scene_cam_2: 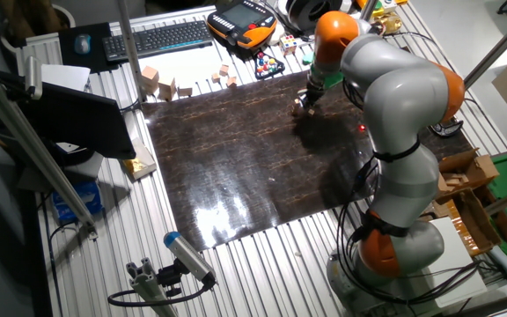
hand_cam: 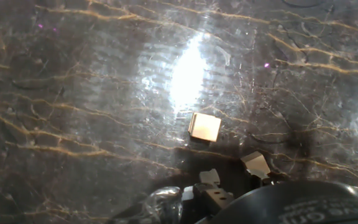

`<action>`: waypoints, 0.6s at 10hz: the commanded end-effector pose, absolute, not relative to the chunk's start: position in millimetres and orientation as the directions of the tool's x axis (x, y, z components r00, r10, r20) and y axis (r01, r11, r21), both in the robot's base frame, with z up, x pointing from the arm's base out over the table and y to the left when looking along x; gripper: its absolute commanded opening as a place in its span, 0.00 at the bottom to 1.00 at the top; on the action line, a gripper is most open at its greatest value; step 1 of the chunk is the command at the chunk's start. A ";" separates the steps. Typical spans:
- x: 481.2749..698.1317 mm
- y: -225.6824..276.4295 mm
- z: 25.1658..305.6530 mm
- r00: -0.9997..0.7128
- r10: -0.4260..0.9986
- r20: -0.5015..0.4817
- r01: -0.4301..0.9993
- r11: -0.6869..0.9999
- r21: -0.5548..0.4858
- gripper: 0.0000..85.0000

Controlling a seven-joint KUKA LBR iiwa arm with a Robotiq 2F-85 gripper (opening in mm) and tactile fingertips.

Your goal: Stack the blocks in a vertical line of five

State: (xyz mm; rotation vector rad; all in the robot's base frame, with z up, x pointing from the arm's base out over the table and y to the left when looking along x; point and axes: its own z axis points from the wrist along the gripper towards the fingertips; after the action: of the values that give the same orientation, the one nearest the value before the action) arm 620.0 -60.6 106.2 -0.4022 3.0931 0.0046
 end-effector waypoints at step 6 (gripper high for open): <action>621.1 -69.3 94.8 -0.937 -0.347 -0.042 -0.347 0.938 -0.012 0.50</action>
State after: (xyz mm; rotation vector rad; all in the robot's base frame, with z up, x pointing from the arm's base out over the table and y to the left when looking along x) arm 621.4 -69.9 93.3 -0.5579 3.0468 -0.0074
